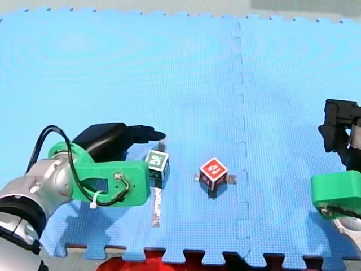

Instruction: Stack cube left

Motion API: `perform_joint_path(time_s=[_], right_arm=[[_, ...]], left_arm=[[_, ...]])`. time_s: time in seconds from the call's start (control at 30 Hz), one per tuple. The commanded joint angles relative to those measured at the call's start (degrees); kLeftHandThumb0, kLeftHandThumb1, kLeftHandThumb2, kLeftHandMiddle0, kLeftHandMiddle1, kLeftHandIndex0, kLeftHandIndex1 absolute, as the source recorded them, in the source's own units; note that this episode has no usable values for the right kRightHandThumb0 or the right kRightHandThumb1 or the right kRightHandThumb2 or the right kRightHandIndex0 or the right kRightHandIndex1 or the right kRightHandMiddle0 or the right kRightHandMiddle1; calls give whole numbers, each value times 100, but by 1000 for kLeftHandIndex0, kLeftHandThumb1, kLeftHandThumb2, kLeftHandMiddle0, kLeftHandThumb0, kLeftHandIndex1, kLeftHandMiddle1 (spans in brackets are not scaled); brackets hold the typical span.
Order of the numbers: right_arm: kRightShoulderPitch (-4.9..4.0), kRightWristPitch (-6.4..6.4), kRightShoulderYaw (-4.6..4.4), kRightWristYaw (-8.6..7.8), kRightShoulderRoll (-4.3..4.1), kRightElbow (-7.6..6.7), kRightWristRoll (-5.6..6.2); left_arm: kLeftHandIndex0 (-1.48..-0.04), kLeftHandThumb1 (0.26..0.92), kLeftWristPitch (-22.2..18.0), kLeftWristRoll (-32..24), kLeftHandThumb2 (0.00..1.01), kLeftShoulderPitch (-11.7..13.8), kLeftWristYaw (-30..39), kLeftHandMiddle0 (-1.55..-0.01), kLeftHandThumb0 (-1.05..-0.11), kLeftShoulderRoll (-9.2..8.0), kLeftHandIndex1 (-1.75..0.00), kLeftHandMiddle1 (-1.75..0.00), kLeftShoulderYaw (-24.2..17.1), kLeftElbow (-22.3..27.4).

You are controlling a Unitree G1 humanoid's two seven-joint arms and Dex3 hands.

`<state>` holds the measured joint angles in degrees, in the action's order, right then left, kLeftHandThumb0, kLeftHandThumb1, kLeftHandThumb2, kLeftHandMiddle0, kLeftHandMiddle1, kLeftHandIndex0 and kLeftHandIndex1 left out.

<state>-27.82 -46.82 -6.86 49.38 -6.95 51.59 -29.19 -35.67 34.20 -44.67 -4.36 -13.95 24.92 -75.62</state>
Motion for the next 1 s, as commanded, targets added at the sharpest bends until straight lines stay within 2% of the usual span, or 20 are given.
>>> perform_joint_path(time_s=[0.0,0.13,0.23,0.4,0.6,0.97], right_arm=[[-10,13,16,-1,-35,-40,14],[1,28,18,5,-39,-62,12],[19,40,15,19,-44,-85,-2],[30,58,10,46,-48,-90,-24],[46,50,5,46,-54,-85,-28],[37,46,-11,85,-78,-42,-55]], left_arm=[[-676,678,17,-23,5,-29,27,-774,-636,3,-48,-1730,-8,5],[-878,691,12,1,5,-40,7,-861,-590,30,-87,-1746,8,4],[-962,695,-29,55,5,-45,-30,-883,-584,20,-107,-1746,56,7],[-1245,764,-84,128,13,-42,-114,-915,-515,2,-126,-1746,117,2],[-1260,779,-98,60,9,-26,-72,-933,-483,10,-92,-1746,67,-8],[-1249,800,-143,82,12,-13,-152,-935,-488,3,-58,-1746,81,-15]])
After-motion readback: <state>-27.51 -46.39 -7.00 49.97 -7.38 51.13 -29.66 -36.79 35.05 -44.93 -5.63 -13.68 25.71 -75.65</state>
